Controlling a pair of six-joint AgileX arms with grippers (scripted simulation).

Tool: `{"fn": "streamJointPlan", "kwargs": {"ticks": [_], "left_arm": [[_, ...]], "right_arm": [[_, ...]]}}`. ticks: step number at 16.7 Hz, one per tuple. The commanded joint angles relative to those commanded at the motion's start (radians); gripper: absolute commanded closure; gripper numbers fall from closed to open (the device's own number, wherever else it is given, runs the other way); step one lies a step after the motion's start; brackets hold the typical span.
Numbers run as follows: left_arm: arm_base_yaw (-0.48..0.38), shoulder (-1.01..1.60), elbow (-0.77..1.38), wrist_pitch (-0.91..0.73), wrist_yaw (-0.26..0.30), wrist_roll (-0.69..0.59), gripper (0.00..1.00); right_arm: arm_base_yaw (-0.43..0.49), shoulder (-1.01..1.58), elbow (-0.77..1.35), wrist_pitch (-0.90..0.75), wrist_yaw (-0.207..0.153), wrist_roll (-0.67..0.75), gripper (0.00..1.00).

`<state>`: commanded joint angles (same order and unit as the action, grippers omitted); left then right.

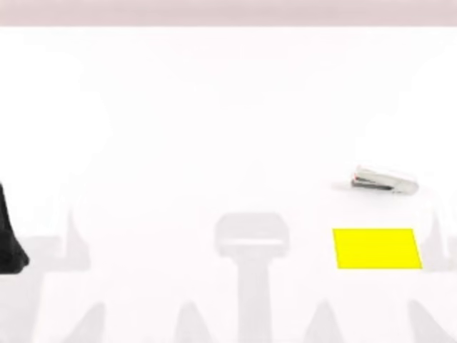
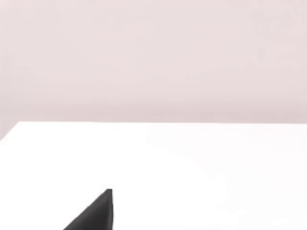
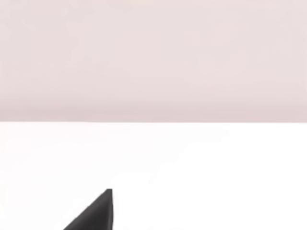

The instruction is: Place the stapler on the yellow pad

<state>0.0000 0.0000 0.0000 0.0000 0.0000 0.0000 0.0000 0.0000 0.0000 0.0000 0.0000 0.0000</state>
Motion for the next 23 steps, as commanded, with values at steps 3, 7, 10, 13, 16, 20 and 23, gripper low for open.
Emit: {"fn": "streamJointPlan", "kwargs": {"ticks": [3,7,10,13,16,20,23], "left_arm": [[0.0,0.0,0.0,0.0,0.0,0.0,0.0],[0.0,0.0,0.0,0.0,0.0,0.0,0.0],[0.0,0.0,0.0,0.0,0.0,0.0,0.0],[0.0,0.0,0.0,0.0,0.0,0.0,0.0],[0.0,0.0,0.0,0.0,0.0,0.0,0.0],[0.0,0.0,0.0,0.0,0.0,0.0,0.0],[0.0,0.0,0.0,0.0,0.0,0.0,0.0]], "right_arm": [[0.003,0.01,0.01,-0.008,0.0,-0.006,0.0],[0.033,0.153,0.156,-0.115,-0.003,-0.094,0.0],[0.07,0.37,0.369,-0.263,-0.002,-0.211,0.0],[0.115,0.671,0.637,-0.449,0.001,-0.357,0.0],[0.164,1.022,0.925,-0.655,0.006,-0.517,0.0],[0.23,1.48,1.295,-0.924,0.01,-0.723,0.0],[0.274,1.76,1.537,-1.097,0.01,-0.859,0.0]]}}
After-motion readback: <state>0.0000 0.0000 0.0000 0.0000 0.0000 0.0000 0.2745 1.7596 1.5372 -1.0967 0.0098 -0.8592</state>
